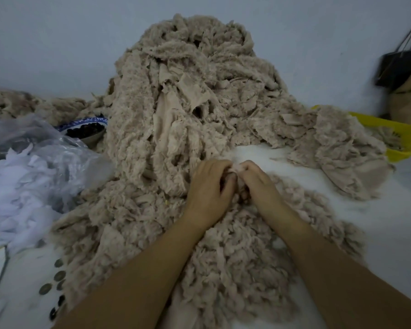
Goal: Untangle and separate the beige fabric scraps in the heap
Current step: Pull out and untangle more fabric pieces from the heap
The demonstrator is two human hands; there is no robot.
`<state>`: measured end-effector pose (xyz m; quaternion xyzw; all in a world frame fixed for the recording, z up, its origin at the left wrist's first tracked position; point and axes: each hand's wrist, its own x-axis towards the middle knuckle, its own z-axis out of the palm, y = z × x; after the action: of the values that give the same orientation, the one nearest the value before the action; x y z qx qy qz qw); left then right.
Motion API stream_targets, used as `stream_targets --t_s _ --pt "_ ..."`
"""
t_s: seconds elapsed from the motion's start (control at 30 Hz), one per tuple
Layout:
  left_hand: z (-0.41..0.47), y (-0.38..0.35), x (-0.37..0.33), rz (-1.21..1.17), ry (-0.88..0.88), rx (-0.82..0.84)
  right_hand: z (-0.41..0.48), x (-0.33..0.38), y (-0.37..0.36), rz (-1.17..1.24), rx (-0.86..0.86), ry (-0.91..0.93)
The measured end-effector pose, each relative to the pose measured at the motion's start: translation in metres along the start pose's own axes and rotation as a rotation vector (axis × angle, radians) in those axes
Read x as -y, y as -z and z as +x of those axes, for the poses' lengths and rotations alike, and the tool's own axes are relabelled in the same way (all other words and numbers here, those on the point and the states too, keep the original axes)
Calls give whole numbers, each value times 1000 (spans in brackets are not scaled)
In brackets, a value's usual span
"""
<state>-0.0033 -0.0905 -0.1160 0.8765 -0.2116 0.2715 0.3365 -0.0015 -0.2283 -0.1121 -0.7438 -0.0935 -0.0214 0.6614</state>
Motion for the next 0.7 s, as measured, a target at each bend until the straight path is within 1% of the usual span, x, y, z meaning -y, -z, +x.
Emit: stream_targets --t_s 0.1,0.17,0.23,0.33,0.4,0.5,0.57,0.63,0.7 --pt "3 2 3 -112 195 -20 5 -5 -1 -222 42 15" --pt "4 3 5 -162 282 -20 8 -8 -2 -374 3 14" --pt "4 3 7 -187 323 -9 9 -10 -2 -398 -72 -12" --pt "6 4 5 -240 382 63 9 -8 2 -244 -223 -20" --pt "7 6 3 -286 418 125 9 -3 5 -156 -252 -16" --pt "13 13 -3 -413 492 155 11 9 5 -77 -190 -28" --pt "22 23 -10 -532 534 123 13 17 8 5 -153 -49" --pt "32 35 -19 -637 542 76 14 23 15 103 -110 -85" --pt "40 44 -26 -715 540 68 14 29 23 228 -96 -111"
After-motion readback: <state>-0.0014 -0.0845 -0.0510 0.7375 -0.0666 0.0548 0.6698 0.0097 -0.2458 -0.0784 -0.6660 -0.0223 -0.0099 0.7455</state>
